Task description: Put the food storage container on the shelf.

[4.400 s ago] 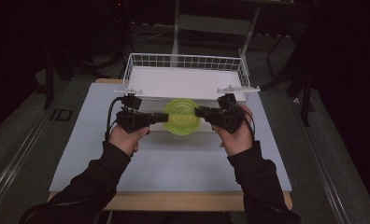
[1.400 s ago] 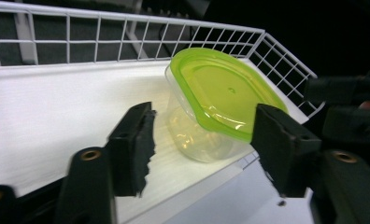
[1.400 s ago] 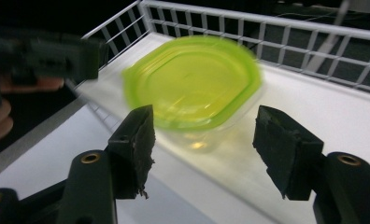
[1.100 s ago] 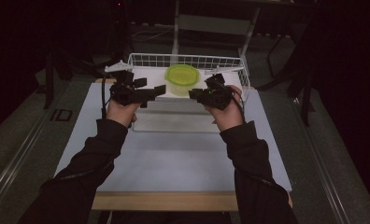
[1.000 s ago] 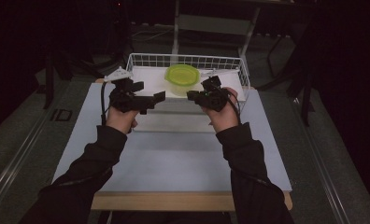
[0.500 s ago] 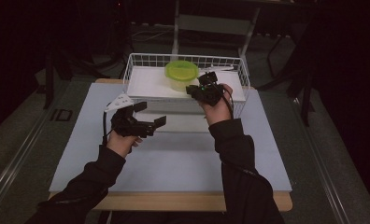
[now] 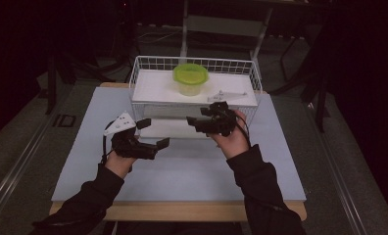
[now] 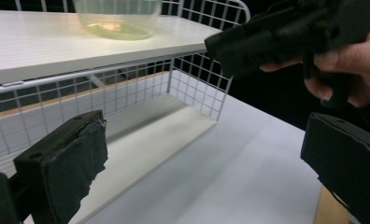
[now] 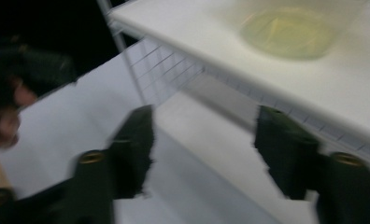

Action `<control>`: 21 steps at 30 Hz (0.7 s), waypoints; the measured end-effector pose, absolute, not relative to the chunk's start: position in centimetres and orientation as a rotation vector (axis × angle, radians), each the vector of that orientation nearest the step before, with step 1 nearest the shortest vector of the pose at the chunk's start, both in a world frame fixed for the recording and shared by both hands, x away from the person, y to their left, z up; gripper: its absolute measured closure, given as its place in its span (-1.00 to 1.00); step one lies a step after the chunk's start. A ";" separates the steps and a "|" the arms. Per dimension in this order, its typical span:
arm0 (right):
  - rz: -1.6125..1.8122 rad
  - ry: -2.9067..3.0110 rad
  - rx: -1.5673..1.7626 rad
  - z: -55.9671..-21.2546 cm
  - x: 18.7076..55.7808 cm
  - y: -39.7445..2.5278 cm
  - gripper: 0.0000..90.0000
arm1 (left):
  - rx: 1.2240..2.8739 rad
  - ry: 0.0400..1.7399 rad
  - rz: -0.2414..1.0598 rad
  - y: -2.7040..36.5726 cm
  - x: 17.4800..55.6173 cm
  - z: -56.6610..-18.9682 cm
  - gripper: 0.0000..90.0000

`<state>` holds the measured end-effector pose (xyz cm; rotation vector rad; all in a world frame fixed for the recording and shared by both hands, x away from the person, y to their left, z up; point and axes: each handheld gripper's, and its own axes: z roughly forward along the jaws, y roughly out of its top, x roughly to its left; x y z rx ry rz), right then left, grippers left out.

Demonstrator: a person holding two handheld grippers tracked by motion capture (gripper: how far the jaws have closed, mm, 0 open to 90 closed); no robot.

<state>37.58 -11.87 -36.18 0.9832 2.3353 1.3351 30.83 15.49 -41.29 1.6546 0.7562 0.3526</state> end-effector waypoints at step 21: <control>1.399 2.383 0.883 -41.8 31.6 -15.9 -0.69 | 1.762 0.669 0.332 15.2 27.6 -45.7 -0.97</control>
